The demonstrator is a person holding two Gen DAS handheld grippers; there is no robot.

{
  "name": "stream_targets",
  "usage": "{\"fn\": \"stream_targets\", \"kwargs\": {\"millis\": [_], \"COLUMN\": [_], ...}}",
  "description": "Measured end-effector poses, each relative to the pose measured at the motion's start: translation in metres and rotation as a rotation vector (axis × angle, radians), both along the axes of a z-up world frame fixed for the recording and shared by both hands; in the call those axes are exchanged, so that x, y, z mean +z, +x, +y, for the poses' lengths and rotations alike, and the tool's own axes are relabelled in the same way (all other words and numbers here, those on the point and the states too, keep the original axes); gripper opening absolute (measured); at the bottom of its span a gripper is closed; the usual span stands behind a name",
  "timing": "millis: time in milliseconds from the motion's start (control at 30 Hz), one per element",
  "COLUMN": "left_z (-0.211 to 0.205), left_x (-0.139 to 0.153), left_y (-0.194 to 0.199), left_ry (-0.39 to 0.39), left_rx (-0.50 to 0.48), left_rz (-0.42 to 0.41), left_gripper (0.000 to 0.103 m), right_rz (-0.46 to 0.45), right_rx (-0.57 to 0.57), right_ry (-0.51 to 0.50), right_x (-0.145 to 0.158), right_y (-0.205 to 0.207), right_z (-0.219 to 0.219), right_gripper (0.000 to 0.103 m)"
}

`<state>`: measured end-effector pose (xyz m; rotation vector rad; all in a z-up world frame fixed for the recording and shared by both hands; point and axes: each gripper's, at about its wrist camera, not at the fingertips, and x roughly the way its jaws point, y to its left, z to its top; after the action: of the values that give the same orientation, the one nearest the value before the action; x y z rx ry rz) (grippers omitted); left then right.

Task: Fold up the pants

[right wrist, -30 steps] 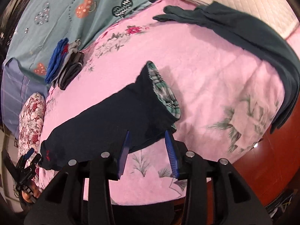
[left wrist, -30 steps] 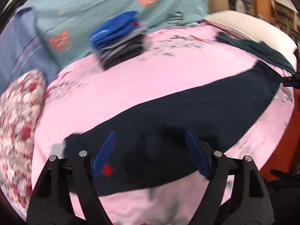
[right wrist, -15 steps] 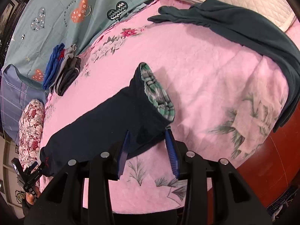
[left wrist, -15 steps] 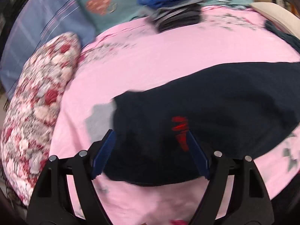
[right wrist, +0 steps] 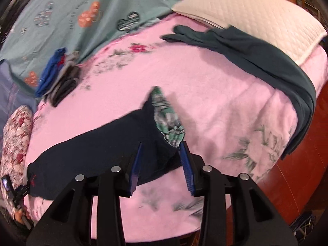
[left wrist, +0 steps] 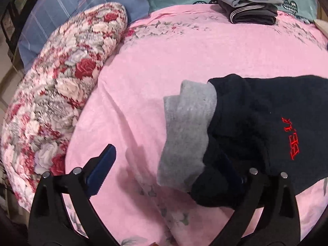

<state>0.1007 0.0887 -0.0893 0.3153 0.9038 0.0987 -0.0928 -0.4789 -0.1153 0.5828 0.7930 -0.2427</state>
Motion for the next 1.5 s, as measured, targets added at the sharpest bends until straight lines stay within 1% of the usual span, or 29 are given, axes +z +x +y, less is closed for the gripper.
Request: {"fn": "stream_targets", "kwargs": {"millis": [67,100,133,200,267,300,333,367,400,500,567,633,667,733,800,833,900,967,1000,1067,1167,1200,1233,1267,1300,1333,1367,1433,1500], "left_z": [-0.006,-0.010,-0.016,-0.034,-0.064,-0.076,-0.094,-0.106,-0.119,-0.152,-0.177,-0.198,-0.207,-0.223,-0.230,-0.229,-0.221,-0.203,-0.190,-0.160,-0.106,-0.086,-0.072,-0.065,-0.059,-0.053,-0.044,-0.026,-0.024], "left_x": [0.004,0.011,0.018,0.039,0.056,0.058,0.058,0.055,0.049,0.032,0.024,0.016,0.012,0.005,-0.002,-0.003,-0.004,-0.001,0.000,0.002,-0.006,-0.009,-0.010,-0.009,-0.008,-0.008,-0.009,-0.012,-0.008], "left_y": [-0.004,-0.009,-0.015,-0.032,-0.049,-0.054,-0.058,-0.060,-0.058,-0.050,-0.050,-0.052,-0.051,-0.048,-0.042,-0.039,-0.033,-0.029,-0.027,-0.021,-0.005,0.000,0.002,0.001,0.001,0.001,0.003,0.005,-0.001], "left_ry": [0.007,0.006,0.017,0.007,-0.013,-0.017,-0.014,-0.010,-0.016,-0.038,-0.050,-0.035,-0.033,-0.012,0.007,0.007,0.018,0.019,0.022,0.034,0.071,0.057,0.019,0.016,0.057,0.066,0.036,-0.055,-0.088], "left_rx": [-0.002,-0.016,-0.028,-0.093,-0.189,-0.225,-0.270,-0.295,-0.320,-0.374,-0.430,-0.465,-0.481,-0.504,-0.496,-0.492,-0.462,-0.423,-0.400,-0.341,-0.209,-0.179,-0.172,-0.162,-0.126,-0.115,-0.104,-0.083,-0.078], "left_rz": [0.000,-0.006,-0.018,-0.067,-0.106,-0.114,-0.121,-0.117,-0.101,-0.048,-0.022,-0.009,0.005,0.017,0.036,0.040,0.033,0.029,0.021,0.008,0.014,0.024,0.028,0.024,0.000,-0.009,0.008,0.030,0.017], "left_gripper": [0.092,0.085,0.081,0.083,0.084,0.088,0.091,0.091,0.091,0.090,0.090,0.090,0.090,0.090,0.090,0.090,0.091,0.090,0.090,0.091,0.091,0.093,0.093,0.093,0.095,0.097,0.098,0.099,0.096], "right_rz": [-0.028,-0.045,-0.055,-0.083,-0.094,-0.079,-0.062,-0.046,-0.034,0.000,0.011,-0.017,-0.025,0.002,0.068,0.063,-0.012,-0.074,-0.082,-0.045,0.036,0.035,0.016,-0.005,-0.024,-0.026,-0.010,0.076,0.087], "right_rx": [0.065,0.106,0.132,0.137,0.088,0.056,0.013,-0.033,-0.068,-0.131,-0.121,-0.082,-0.071,0.014,0.032,0.039,0.072,0.077,0.075,0.074,0.047,0.040,0.039,0.044,0.052,0.059,0.063,0.052,0.025], "right_ry": [0.005,0.009,-0.001,-0.042,-0.060,-0.056,-0.055,-0.059,-0.049,0.008,0.069,0.151,0.167,0.138,0.130,0.138,0.166,0.187,0.190,0.168,0.156,0.162,0.170,0.172,0.163,0.140,0.127,0.078,-0.009], "right_x": [0.009,0.013,0.017,0.027,0.031,0.029,0.025,0.019,0.013,-0.009,-0.021,-0.028,-0.029,-0.028,-0.031,-0.030,-0.012,0.009,0.013,0.012,-0.011,-0.016,-0.015,-0.012,-0.006,0.001,0.003,0.000,0.013], "right_y": [0.001,0.003,0.005,0.006,0.007,0.008,0.007,0.005,0.001,-0.009,-0.009,-0.006,-0.002,0.015,0.026,0.028,0.026,0.019,0.016,0.015,0.015,0.013,0.011,0.012,0.012,0.014,0.017,0.024,0.029], "right_z": [0.020,0.031,0.040,0.050,0.041,0.034,0.023,0.011,0.001,-0.029,-0.039,-0.044,-0.046,-0.038,-0.034,-0.035,-0.035,-0.037,-0.038,-0.037,-0.041,-0.044,-0.044,-0.044,-0.042,-0.038,-0.037,-0.035,-0.031], "right_gripper": [0.038,0.038,0.038,0.038,0.038,0.039,0.039,0.040,0.046,0.047,0.047,0.047,0.045,0.016,0.013,0.011,0.010,0.010,0.010,0.010,0.010,0.010,0.010,0.010,0.010,0.010,0.013,0.020,0.020]}}
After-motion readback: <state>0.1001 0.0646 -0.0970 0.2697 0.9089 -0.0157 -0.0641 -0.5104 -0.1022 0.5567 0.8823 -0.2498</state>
